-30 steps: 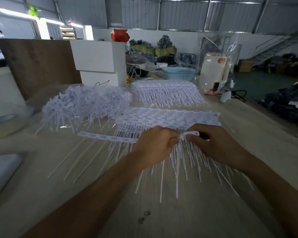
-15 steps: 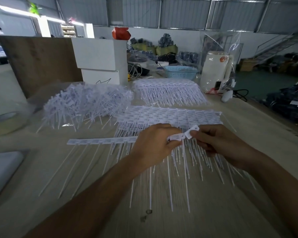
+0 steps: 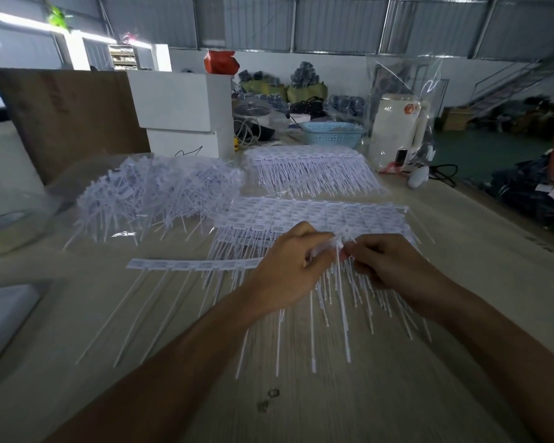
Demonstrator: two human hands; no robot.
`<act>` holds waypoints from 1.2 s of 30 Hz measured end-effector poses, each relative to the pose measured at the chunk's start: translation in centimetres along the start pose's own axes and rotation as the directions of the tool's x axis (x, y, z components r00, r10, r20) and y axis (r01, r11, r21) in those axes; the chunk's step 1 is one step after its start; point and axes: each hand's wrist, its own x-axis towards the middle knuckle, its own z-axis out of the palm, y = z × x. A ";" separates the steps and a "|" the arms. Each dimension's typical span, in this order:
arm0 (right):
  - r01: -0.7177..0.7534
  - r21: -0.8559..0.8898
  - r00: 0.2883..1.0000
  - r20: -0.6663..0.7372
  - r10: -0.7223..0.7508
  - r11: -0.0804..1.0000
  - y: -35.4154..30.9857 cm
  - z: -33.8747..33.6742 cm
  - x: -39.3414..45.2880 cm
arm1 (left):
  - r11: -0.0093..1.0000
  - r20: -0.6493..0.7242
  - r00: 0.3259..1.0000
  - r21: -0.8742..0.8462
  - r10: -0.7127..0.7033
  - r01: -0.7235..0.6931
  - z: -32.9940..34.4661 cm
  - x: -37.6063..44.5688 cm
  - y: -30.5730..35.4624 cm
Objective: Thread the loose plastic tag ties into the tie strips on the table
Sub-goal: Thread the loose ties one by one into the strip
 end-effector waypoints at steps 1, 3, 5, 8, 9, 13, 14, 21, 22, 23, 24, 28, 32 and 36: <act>-0.018 0.034 1.000 0.011 0.018 0.999 -0.1 0.2 -0.1 | 0.999 0.005 0.999 -0.030 -0.033 0.034 -0.1 0.0 -0.1; -0.064 0.127 0.997 0.054 0.057 0.990 -0.2 0.4 -0.3 | 0.996 -0.005 0.998 -0.065 -0.062 0.061 -0.4 0.1 -0.2; -0.130 0.221 0.987 0.120 0.105 0.966 -0.3 0.5 -0.3 | 0.997 -0.024 0.998 -0.049 -0.053 0.051 -0.5 0.1 -0.1; -0.219 0.311 0.967 0.194 0.164 0.925 -0.5 0.6 -0.3 | 0.999 -0.023 0.999 -0.027 -0.034 0.033 -0.5 -0.1 0.0; -0.230 0.315 0.964 0.203 0.171 0.921 -0.5 0.6 -0.4 | 0.999 -0.015 0.999 -0.039 -0.034 0.033 -0.5 -0.2 -0.1; -0.203 0.238 0.966 0.210 0.154 0.950 -0.4 0.7 -0.5 | 0.990 -0.010 0.999 -0.138 -0.031 0.029 -0.3 -0.4 -0.1; -0.210 0.226 0.964 0.210 0.162 0.951 -0.3 0.8 -0.5 | 0.988 -0.016 1.000 -0.154 -0.023 0.020 -0.4 -0.4 -0.1; -0.210 0.316 0.976 0.130 0.178 0.925 -0.3 0.7 -0.3 | 0.998 0.023 0.999 -0.037 -0.041 0.042 -1.0 -0.3 -1.1; -0.206 0.324 0.976 0.130 0.173 0.923 -0.2 0.7 -0.3 | 0.999 0.016 0.999 0.000 -0.036 0.036 -1.0 -0.3 -1.3; -0.203 0.327 0.977 0.132 0.168 0.923 -0.2 0.7 -0.3 | 0.999 0.007 1.000 0.035 -0.024 0.024 -0.9 -0.3 -1.4; -0.200 0.327 0.977 0.134 0.164 0.924 -0.2 0.8 -0.3 | 0.998 -0.004 1.000 0.059 -0.014 0.014 -0.9 -0.3 -1.4; -0.199 0.308 0.977 0.138 0.163 0.930 0.0 1.3 -0.2 | 0.996 -0.065 0.998 0.092 0.012 -0.006 -0.5 -0.2 -1.3; -0.249 0.331 0.964 0.179 0.199 0.910 0.0 1.9 -0.3 | 0.991 -0.115 0.993 0.134 -0.006 0.021 -0.6 -0.2 -1.4; -0.256 0.391 0.964 0.165 0.207 0.884 -0.1 2.5 -0.5 | 0.989 -0.123 0.992 0.145 -0.006 0.024 -0.5 -0.4 -1.4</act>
